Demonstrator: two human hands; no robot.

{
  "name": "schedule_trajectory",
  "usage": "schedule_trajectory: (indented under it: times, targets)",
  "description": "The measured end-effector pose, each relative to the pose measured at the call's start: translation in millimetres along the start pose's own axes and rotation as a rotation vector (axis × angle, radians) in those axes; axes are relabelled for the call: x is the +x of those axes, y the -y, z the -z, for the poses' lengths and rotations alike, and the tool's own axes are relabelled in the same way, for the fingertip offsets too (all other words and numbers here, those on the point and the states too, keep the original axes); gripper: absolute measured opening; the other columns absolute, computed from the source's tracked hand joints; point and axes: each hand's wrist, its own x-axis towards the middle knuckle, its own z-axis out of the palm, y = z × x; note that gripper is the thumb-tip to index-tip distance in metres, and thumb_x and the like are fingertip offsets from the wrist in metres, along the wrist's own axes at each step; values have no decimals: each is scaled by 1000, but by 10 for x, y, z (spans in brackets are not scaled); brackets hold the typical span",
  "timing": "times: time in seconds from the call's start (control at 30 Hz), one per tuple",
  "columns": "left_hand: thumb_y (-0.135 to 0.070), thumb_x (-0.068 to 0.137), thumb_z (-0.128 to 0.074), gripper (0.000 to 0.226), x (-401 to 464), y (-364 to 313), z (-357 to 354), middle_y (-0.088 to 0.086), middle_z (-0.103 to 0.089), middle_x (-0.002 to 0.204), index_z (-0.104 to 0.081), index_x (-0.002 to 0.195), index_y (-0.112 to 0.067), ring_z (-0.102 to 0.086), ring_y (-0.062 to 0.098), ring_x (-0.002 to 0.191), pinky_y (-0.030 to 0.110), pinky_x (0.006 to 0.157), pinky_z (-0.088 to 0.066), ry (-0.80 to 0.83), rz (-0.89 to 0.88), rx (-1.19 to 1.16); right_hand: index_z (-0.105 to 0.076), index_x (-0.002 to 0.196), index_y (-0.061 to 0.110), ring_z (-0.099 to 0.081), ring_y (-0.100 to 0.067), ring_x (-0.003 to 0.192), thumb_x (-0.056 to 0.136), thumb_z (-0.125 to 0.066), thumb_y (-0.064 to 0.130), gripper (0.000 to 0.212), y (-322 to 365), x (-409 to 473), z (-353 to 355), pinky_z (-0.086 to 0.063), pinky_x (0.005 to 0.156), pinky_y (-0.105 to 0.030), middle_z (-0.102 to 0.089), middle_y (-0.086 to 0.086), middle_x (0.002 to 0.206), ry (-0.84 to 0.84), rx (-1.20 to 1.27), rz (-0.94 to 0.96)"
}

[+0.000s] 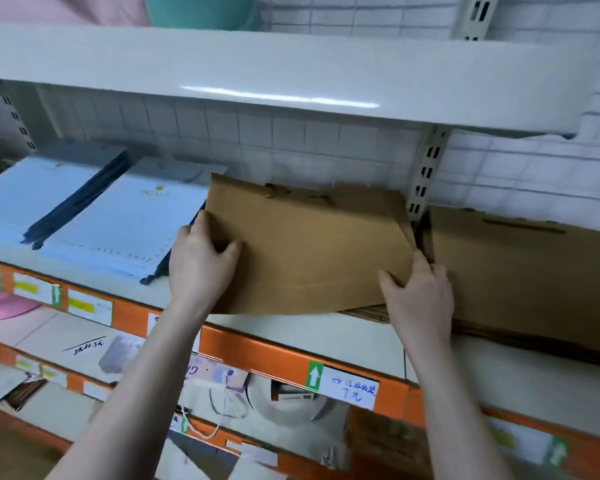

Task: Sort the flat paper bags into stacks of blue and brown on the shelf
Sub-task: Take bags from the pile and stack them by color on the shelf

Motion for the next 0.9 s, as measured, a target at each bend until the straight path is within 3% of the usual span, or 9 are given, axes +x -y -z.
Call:
schedule_trajectory:
  times: [0.23,0.4,0.5,0.73,0.9]
  targets:
    - [-27,87,-59,65,273,-43,-337,18,-45,136,-33,143,-7,-42,34,123,40,100,-35,119,-48,11,-32,144,6,-44,-29,120,93,-52,34,62,-89,129,-55,-37,96,-34,-44,-15,133,-2,-40,-77]
    - [-32,87,-58,41,439,17,-481,16,-52,122,-48,116,-5,-50,34,109,38,84,-40,209,-34,30,-37,140,3,-50,-30,112,94,-52,34,58,-54,179,-179,-42,88,-33,-46,-17,129,15,-52,-102]
    - [-35,86,-58,40,559,73,-510,18,-54,120,-49,109,-3,-49,37,112,44,93,-42,229,-53,66,-44,130,0,-53,-31,104,92,-52,34,51,-4,193,-261,-44,85,-35,-51,-18,119,23,-46,-144]
    - [-43,88,-54,56,822,238,-490,20,-47,134,-46,126,-2,-40,39,125,49,105,-33,234,-20,189,-48,130,8,-55,-25,107,91,-54,31,46,134,142,-427,-48,84,-33,-56,-9,117,60,110,-136]
    - [-47,90,-51,63,880,301,-480,22,-44,133,-39,135,-6,-38,41,124,47,103,-33,253,-21,235,-35,143,12,-52,-23,115,91,-55,38,61,165,72,-428,-46,86,-31,-50,-7,132,125,126,-117]
